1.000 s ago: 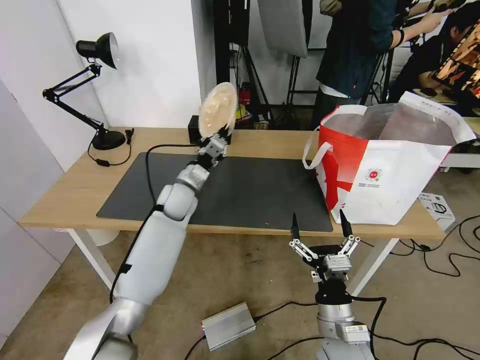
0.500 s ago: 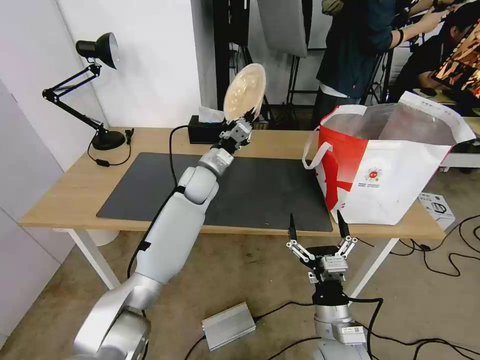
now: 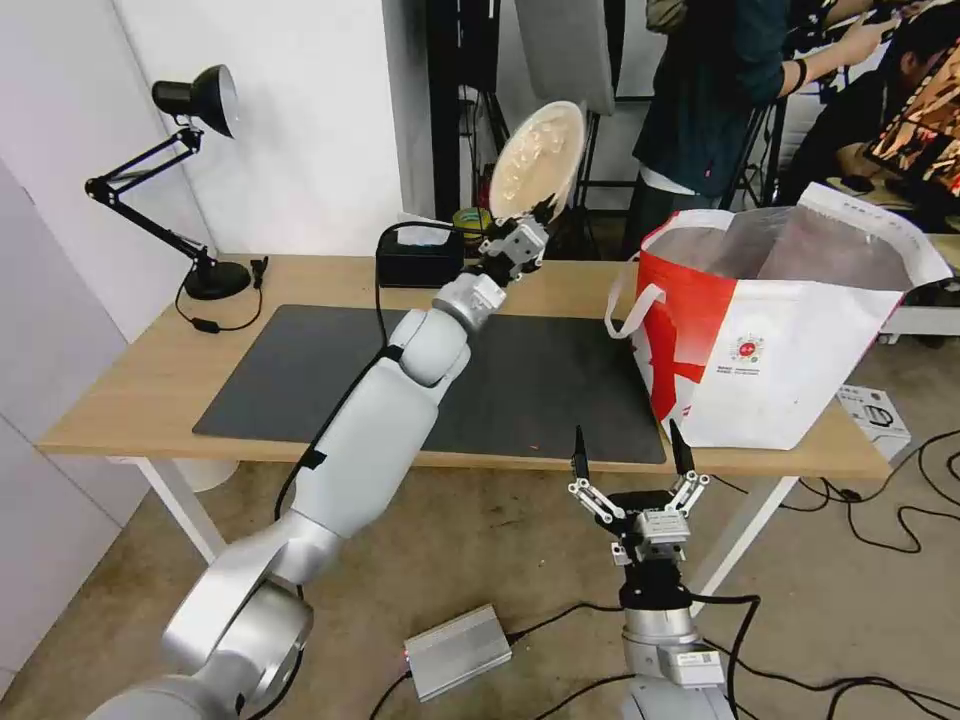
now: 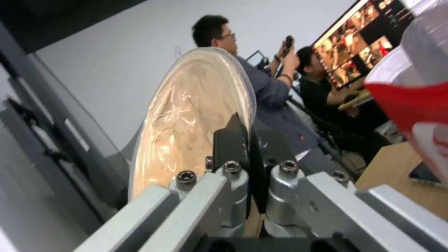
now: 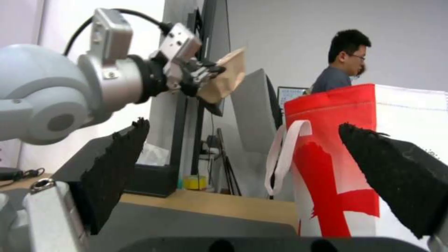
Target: Pick up the trash from the table and place it into the takeout bag.
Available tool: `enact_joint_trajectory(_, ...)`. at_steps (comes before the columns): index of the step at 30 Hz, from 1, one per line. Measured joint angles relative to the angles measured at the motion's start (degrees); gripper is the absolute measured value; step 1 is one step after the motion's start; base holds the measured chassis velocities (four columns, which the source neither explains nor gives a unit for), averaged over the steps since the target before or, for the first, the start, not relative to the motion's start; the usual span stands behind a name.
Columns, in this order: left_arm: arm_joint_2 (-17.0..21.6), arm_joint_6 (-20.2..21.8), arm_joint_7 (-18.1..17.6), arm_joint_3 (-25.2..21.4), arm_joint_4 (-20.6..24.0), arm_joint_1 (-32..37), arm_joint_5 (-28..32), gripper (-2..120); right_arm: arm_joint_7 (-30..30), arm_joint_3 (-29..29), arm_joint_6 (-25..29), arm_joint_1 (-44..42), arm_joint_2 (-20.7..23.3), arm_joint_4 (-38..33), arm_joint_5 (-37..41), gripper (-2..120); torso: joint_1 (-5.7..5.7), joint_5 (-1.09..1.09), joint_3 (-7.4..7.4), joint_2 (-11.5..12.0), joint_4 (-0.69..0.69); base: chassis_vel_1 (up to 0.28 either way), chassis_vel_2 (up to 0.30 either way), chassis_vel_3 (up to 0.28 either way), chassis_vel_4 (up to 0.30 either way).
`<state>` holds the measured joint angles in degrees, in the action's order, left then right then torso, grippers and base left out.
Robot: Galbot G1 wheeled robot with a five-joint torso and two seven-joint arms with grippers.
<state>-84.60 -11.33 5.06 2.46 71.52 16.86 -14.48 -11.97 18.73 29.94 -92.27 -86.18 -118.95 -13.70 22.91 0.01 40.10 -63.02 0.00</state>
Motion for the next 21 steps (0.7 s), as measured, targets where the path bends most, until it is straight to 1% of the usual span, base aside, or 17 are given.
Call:
enact_joint_trajectory(1,0.0,0.0,0.0,0.0,0.0,0.0,0.0,0,0.0,0.0,0.0,0.0,0.0,0.0,0.0,100,0.0,0.0,0.0,0.0,0.0,0.0,0.0,0.0,0.0)
enact_joint_trajectory(4,-0.39,0.0,-0.25,2.34,-0.67,-1.35,0.75,0,0.01,-0.34,0.0,0.0,-0.43,0.04,-0.41,100,0.0,-0.01,0.0,0.0,0.0,0.0,0.0,0.0,0.0)
enact_joint_trajectory(11,-1.0,-0.01,-0.76,5.11,-1.49,-3.14,1.94,0,0.01,-0.41,0.07,-0.04,-0.85,0.05,-0.68,100,0.0,0.0,0.0,0.0,0.0,0.0,0.0,0.0,0.0)
enact_joint_trajectory(13,-1.14,-0.03,-1.13,6.66,-2.11,-4.18,2.79,0,0.02,-0.42,0.12,-0.1,-1.04,0.05,-0.83,100,0.0,0.0,0.0,0.0,0.0,0.0,0.0,0.0,0.0)
enact_joint_trajectory(21,-1.75,-0.3,-1.99,10.14,-4.23,-6.46,4.65,0,0.02,-0.45,0.2,-0.11,-1.42,-0.01,-0.95,100,0.0,0.0,0.0,0.0,0.0,0.0,0.0,0.0,0.0)
